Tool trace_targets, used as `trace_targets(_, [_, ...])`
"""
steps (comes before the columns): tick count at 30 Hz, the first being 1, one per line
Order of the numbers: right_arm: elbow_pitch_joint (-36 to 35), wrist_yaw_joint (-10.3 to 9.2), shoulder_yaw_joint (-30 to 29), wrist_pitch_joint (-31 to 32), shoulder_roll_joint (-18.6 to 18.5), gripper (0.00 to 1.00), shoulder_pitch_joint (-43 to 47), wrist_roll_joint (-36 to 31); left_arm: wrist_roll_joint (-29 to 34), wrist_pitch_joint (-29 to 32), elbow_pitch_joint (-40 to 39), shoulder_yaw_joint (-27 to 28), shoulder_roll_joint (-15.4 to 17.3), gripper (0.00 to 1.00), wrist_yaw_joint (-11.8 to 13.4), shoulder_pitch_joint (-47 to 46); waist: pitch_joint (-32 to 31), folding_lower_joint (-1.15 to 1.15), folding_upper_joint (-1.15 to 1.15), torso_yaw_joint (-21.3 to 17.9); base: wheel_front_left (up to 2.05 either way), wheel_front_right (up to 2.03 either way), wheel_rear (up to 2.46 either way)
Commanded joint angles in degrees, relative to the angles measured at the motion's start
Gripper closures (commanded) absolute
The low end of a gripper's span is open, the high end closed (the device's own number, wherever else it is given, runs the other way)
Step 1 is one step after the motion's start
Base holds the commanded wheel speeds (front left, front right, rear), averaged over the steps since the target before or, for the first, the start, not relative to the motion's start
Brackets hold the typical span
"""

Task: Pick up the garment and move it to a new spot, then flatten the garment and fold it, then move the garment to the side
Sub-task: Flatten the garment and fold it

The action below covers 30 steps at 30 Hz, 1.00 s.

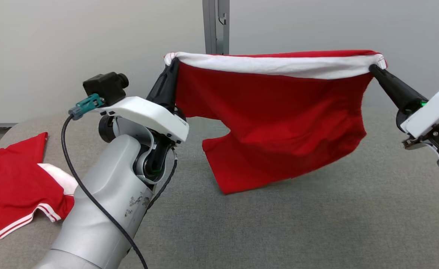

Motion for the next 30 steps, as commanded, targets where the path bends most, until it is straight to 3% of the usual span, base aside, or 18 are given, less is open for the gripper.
trace_targets(1, [0.3, 0.03, -0.9, 0.7, 0.7, 1.0, -0.3, 2.5, -0.7, -0.4, 0.4, 0.6, 0.3, 1.0, 0.5, -0.3, -0.1, 0.0, 0.0, 0.1, 0.0, 0.0, 0.0])
trace_targets(8, [2.0, 0.03, 0.0, 1.5, 0.4, 1.0, -1.0, 2.7, -1.7, -0.5, 1.4, -0.1, 0.2, 1.0, 1.6, -0.5, 0.9, 0.0, 0.0, 0.7, 0.0, 0.0, 0.0])
trace_targets(15, [3.3, 0.03, 1.2, 1.8, -0.1, 1.0, -9.8, -2.1, -2.2, 3.2, 3.9, -2.6, 0.1, 1.0, 3.9, -8.9, 10.4, 0.0, 0.0, -0.1, 0.0, 0.0, 0.0])
trace_targets(23, [5.2, 0.03, 1.2, 0.0, 0.5, 1.0, -30.9, -7.7, -3.5, 2.3, 5.4, -5.6, 0.1, 1.0, 10.7, -29.8, 28.8, 0.0, 0.0, -2.3, 0.0, 0.0, 0.0])
trace_targets(28, [8.7, 0.03, 2.0, -9.8, 3.0, 1.0, -41.9, -11.4, -4.4, -2.4, 4.5, -6.2, 0.1, 1.0, 14.8, -41.5, 35.8, 0.0, 0.0, -2.7, 0.0, 0.0, 0.0])
trace_targets(30, [10.1, 0.03, 2.7, -12.7, 4.1, 1.0, -43.5, -10.9, -1.8, -2.6, 2.4, -4.2, 0.1, 1.0, 16.4, -44.3, 37.4, 0.0, 0.0, -2.7, 0.0, 0.0, 0.0])
